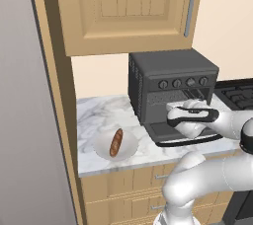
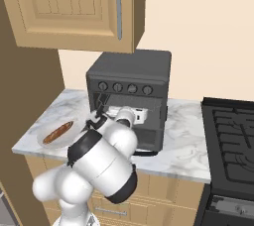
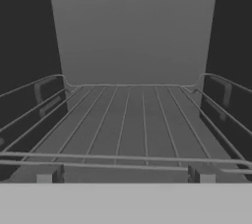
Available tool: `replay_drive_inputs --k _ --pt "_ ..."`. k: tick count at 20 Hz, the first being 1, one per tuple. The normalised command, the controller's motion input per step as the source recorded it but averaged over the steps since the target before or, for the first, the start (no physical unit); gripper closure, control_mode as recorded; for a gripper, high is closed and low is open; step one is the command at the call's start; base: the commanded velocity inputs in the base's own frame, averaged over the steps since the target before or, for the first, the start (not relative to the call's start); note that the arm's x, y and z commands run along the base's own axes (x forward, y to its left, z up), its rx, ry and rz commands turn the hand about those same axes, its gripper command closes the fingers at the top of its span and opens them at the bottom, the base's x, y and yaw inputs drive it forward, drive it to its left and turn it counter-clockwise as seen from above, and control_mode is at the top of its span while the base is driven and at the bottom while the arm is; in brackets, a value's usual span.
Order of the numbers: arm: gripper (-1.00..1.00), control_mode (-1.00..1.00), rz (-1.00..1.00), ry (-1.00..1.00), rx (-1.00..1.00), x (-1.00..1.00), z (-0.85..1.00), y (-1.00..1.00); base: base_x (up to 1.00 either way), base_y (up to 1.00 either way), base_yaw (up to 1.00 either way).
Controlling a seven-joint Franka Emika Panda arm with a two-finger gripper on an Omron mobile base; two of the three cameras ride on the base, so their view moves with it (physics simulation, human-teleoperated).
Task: Pull the toaster oven rack outwards. Pick up the baguette from the plate and place it on the toaster oven rack. Close the toaster oven door fully and set the temperature to the lowest setting.
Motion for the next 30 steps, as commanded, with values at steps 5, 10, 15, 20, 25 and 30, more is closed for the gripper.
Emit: replay_drive_inputs --k 5,10,15,20,25,30 --pt "-1.0 -1.0 0.0 0.0 0.0 0.24 0.05 0.0 0.0 0.0 0.0" --pt "-1.0 -1.0 0.0 0.0 0.0 0.14 0.12 0.0 0.0 0.0 0.0" --pt "-1.0 -1.0 0.0 0.0 0.0 0.19 0.11 0.0 0.0 0.0 0.0" --pt "-1.0 -1.0 0.0 0.0 0.0 0.33 0.0 0.0 0.0 0.0 0.0" --pt "-1.0 -1.0 0.0 0.01 0.0 0.34 0.0 0.0 0.0 0.0 0.0" --pt "-1.0 -1.0 0.0 0.0 0.0 0.26 0.0 0.0 0.0 0.0 0.0"
